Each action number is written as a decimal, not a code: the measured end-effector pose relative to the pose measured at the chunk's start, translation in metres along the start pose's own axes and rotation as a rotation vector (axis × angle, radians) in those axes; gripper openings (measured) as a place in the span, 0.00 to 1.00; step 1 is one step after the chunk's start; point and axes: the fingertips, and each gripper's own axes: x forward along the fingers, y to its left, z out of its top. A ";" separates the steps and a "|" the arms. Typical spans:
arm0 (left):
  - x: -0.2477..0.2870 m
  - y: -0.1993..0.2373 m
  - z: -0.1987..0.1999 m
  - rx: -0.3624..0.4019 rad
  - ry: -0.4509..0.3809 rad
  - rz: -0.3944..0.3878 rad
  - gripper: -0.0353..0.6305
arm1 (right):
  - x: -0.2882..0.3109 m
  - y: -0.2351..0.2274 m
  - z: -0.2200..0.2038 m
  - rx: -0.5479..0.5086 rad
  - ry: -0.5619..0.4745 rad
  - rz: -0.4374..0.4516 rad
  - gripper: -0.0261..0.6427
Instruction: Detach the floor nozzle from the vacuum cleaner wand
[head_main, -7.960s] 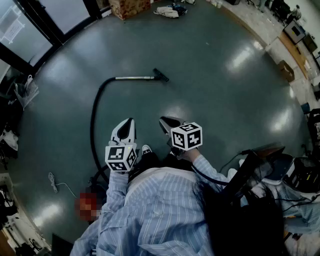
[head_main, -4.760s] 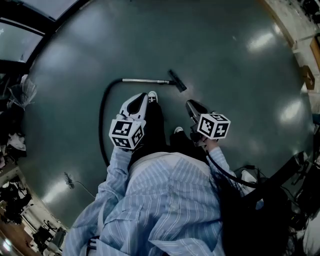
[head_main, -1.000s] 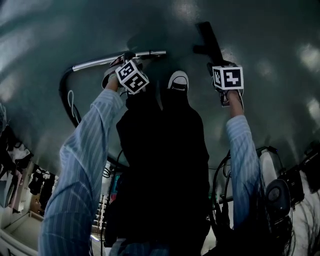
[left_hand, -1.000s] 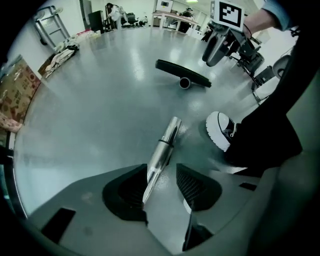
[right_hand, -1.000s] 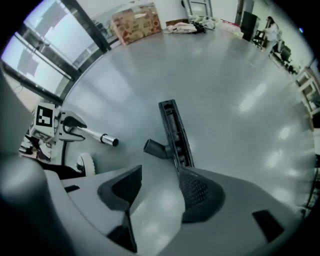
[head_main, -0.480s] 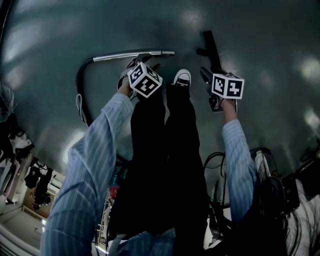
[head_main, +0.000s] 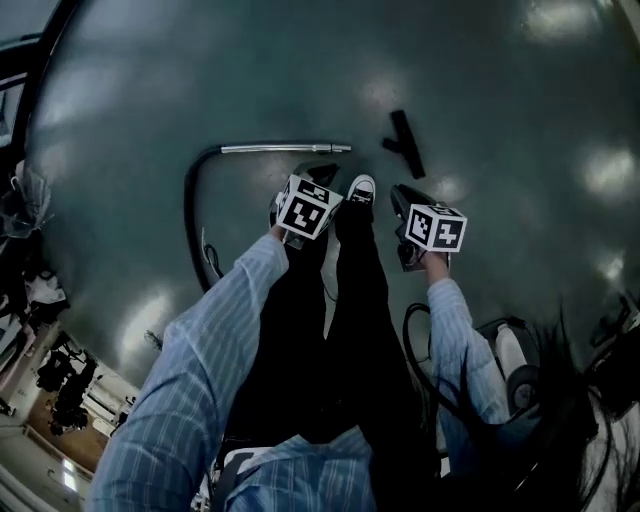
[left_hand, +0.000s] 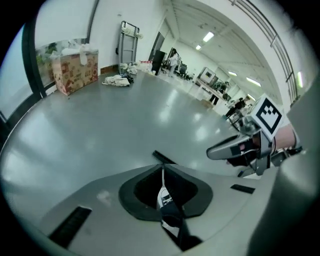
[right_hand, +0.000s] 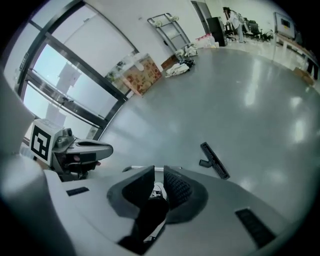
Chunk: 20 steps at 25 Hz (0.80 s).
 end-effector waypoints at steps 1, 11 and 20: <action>-0.014 -0.005 0.009 -0.014 -0.027 -0.006 0.08 | -0.010 0.009 0.006 0.006 -0.023 0.005 0.13; -0.168 -0.041 0.040 0.109 -0.155 0.011 0.06 | -0.128 0.133 0.039 0.165 -0.247 0.079 0.12; -0.287 -0.077 0.059 0.131 -0.321 0.061 0.06 | -0.212 0.195 0.042 0.122 -0.336 0.111 0.12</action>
